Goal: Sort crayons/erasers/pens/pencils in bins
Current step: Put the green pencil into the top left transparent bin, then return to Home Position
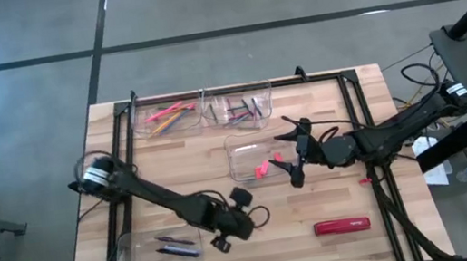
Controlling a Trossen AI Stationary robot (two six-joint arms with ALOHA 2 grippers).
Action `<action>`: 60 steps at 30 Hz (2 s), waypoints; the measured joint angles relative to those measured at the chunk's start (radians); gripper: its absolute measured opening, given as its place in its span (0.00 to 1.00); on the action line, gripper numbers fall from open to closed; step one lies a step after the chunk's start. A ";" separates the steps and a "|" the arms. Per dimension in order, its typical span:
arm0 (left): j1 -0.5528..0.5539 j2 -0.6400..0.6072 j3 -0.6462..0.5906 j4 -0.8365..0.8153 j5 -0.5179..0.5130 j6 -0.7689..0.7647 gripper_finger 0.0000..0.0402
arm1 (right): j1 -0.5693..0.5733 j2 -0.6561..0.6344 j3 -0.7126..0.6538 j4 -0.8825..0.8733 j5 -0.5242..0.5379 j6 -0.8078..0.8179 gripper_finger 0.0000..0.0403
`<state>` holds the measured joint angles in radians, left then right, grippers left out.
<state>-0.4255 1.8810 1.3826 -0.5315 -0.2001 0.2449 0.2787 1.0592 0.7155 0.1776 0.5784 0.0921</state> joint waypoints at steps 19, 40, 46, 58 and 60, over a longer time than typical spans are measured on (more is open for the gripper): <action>0.514 -0.661 -0.331 -0.311 -0.247 -0.022 0.00 | 0.000 -0.016 0.000 -0.017 -0.001 0.004 0.81; 1.123 -0.728 -0.675 0.262 -0.097 0.324 0.03 | -0.014 -0.016 0.000 -0.016 0.061 0.001 0.81; 1.123 -0.583 -0.614 0.280 -0.092 0.338 0.05 | -0.018 -0.016 -0.001 -0.016 0.061 0.003 0.81; 1.100 -0.572 -0.452 0.174 -0.095 0.217 0.42 | -0.018 -0.016 -0.002 -0.016 0.061 0.002 0.81; 1.085 -0.610 -0.412 0.147 -0.091 0.164 0.46 | -0.018 -0.016 0.000 -0.016 0.062 0.002 0.81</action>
<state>0.6592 1.2706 0.9702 -0.3844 -0.2907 0.4090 0.2611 1.0431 0.7157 0.1615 0.6399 0.0937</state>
